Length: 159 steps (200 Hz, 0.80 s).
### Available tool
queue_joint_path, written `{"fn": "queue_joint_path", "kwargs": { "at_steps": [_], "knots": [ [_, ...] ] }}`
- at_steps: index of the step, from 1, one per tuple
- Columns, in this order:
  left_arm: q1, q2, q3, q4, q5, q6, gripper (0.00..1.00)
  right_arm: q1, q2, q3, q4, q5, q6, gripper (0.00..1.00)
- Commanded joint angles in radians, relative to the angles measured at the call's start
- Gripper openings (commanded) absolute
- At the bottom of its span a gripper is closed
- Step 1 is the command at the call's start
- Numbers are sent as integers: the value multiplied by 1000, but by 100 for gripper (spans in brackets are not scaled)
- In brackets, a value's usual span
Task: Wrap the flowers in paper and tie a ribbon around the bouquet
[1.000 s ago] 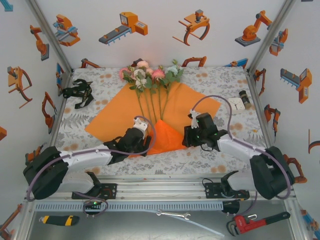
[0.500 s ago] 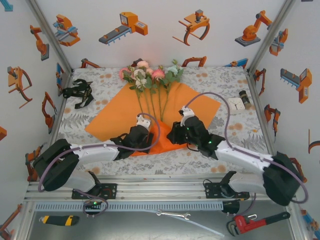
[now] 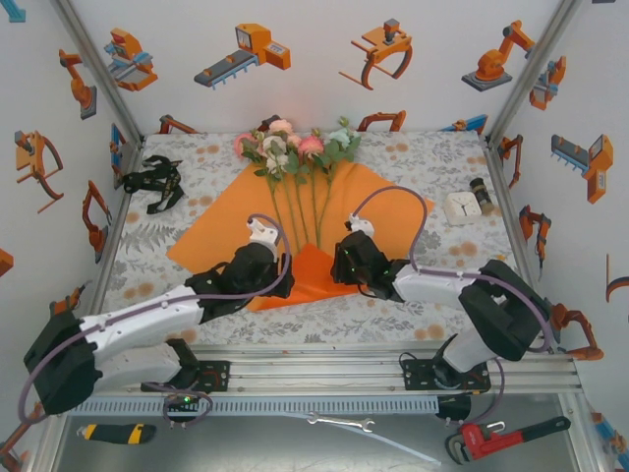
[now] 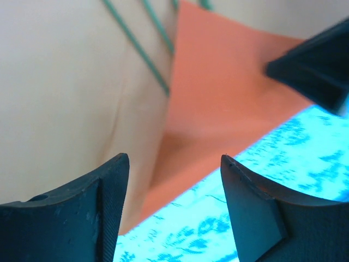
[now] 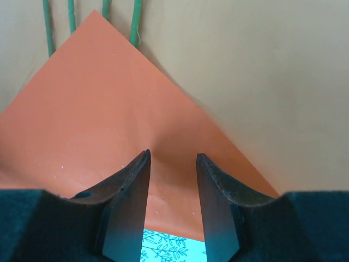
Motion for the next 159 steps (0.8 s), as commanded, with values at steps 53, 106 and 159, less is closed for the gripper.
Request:
{"fn": "queue_joint_path", "kwargs": {
  "at_steps": [53,106,159],
  "knots": [
    [-21,213,114,26,101,-184,31,-3,-19,12,-139,210,89,40],
    [-17,444,153,129,23,-138,24,-19,-171,0,-144,41,28,43],
    [-17,513,164,171,-11,-143,25,-13,-126,-36,99,-214,279,40]
  ]
}}
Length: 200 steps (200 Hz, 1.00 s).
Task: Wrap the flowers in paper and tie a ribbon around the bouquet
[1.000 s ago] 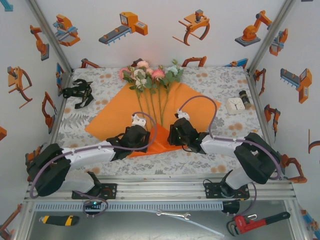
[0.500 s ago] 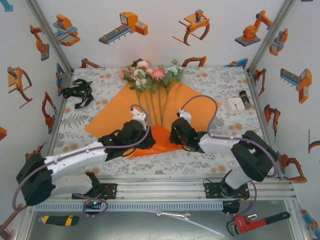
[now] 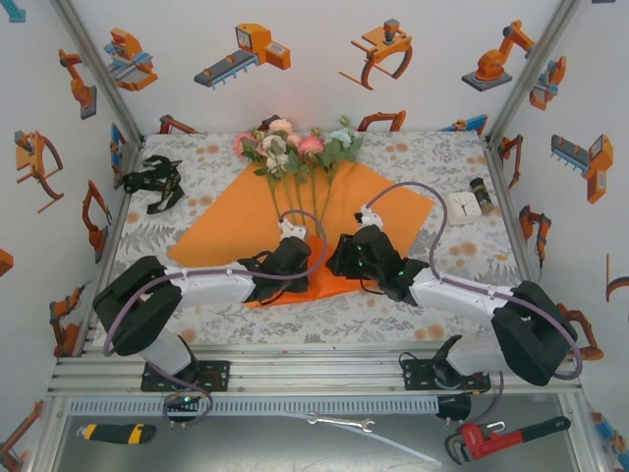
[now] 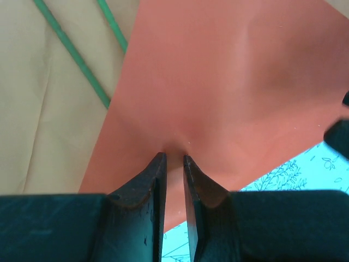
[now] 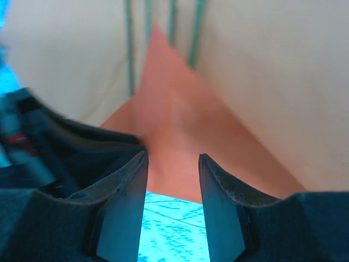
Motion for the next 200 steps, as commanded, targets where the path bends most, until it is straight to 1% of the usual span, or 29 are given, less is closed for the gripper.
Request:
{"fn": "queue_joint_path", "kwargs": {
  "at_steps": [1,30,55,80,98,129,150,162,177,200],
  "knots": [
    [0,12,19,12,-40,-1,25,4,60,-24,97,-96,172,39],
    [0,3,15,-27,-66,-10,25,2,145,-18,69,-62,174,38],
    [0,-7,7,-88,-116,-29,25,-7,141,-20,-85,85,131,39],
    [4,-28,-38,-74,-142,-46,25,-30,111,-30,-200,184,79,39],
    [10,-33,-54,-68,-143,-50,25,-52,90,-53,-240,235,55,40],
    [14,-52,-58,-46,-91,-30,28,-141,39,-99,-309,258,52,40],
    [13,-91,-54,-19,-16,-16,31,-184,-34,-94,-373,261,35,40],
    [9,-122,-49,-8,31,-7,35,-184,-87,-73,-389,240,3,41],
    [1,-174,-42,-15,52,-9,37,-181,-157,-40,-417,210,-21,42],
    [-6,-265,-40,-71,64,-40,38,-129,-232,18,-499,234,-24,43]
  ]
}}
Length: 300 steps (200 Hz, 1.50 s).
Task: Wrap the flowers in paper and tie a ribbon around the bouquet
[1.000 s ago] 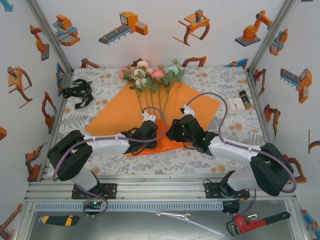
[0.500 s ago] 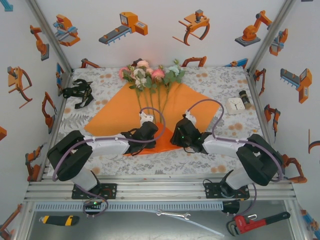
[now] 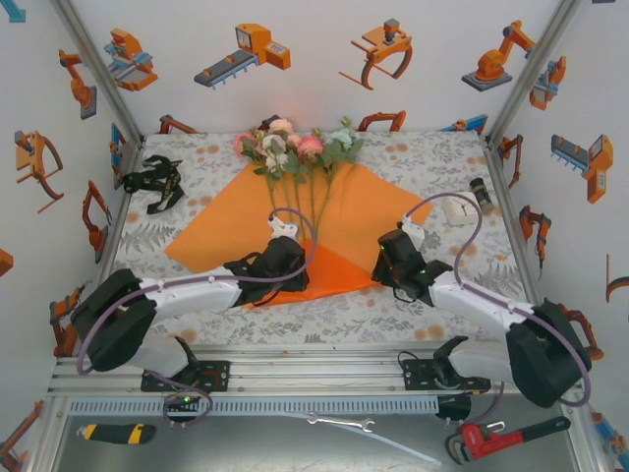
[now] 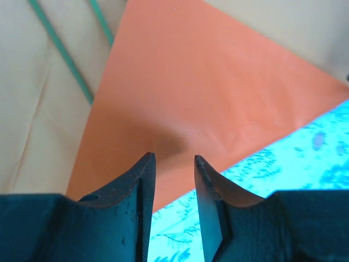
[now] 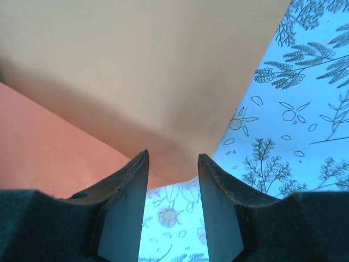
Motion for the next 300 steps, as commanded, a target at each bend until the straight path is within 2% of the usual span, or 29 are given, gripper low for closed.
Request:
{"fn": "queue_joint_path", "kwargs": {
  "at_steps": [1,21,47,78,110,143,197,247,285,300],
  "knots": [
    [-9,-101,4,-51,47,-14,38,46,-77,79,-112,25,-36,43],
    [-17,-159,-10,-104,92,-55,38,122,-111,106,-131,36,-18,43],
    [-33,-197,-42,-138,121,-103,35,229,-70,102,-21,-35,45,39],
    [-38,-182,-56,-181,62,-133,31,301,60,108,100,-68,106,35],
    [-32,-148,-68,-223,-38,-138,30,299,177,103,165,-37,99,36],
    [-6,-117,-82,-269,-83,-128,30,247,214,49,154,13,115,36],
    [43,-130,-166,-262,-99,-129,30,198,162,-33,101,53,125,37],
    [54,-147,-247,-279,-107,-181,30,165,83,-107,16,109,182,37],
    [54,-198,-289,-325,-131,-237,30,98,22,-159,-7,92,201,37],
    [55,-235,-288,-328,-116,-237,33,92,-17,-163,4,79,183,38]
  ]
}}
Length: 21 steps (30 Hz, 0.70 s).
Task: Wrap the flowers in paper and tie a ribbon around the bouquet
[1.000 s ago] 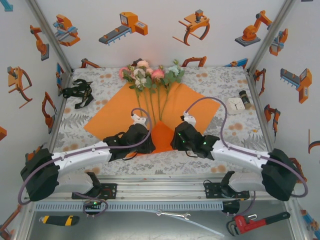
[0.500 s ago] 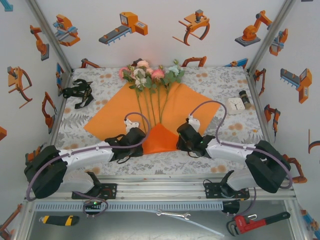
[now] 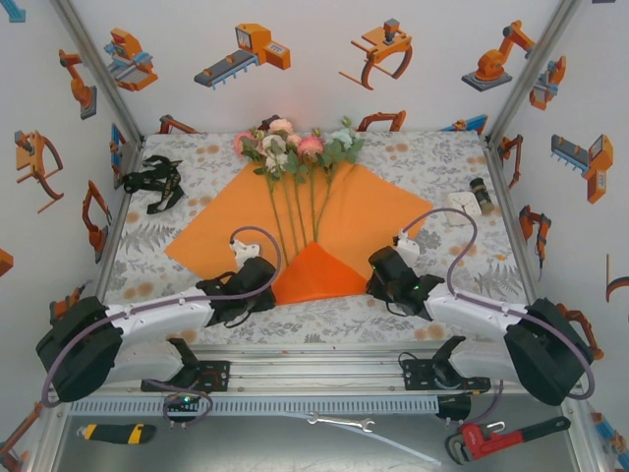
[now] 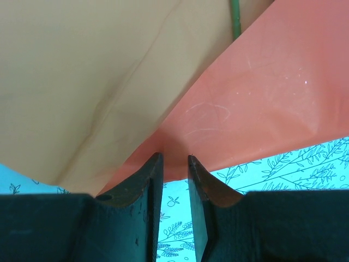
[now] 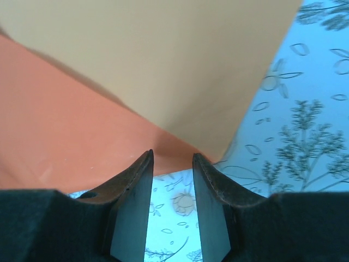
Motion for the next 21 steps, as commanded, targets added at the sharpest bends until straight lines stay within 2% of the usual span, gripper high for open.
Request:
{"fn": "queue_joint_path", "kwargs": {
  "at_steps": [1,5,8,10,13,16,18,21],
  "knots": [
    [11,-24,-51,-157,-14,-26,34,-18,-37,-40,-93,24,-6,38],
    [4,-96,15,-139,82,41,43,-17,-92,14,-85,-5,-68,41],
    [1,-148,84,-239,50,51,43,-5,-130,92,-123,-3,-105,41],
    [2,-190,120,-289,33,66,43,32,-143,137,-138,28,-127,41],
    [0,-234,147,-249,85,83,45,102,-127,196,-126,58,-143,42],
    [-6,-207,159,-162,157,60,45,155,-58,244,-57,22,-144,42],
    [-17,-139,166,-88,201,56,45,170,9,263,22,-46,-144,41],
    [-29,-27,197,-37,208,73,43,172,102,288,88,-101,-144,41]
  ]
}}
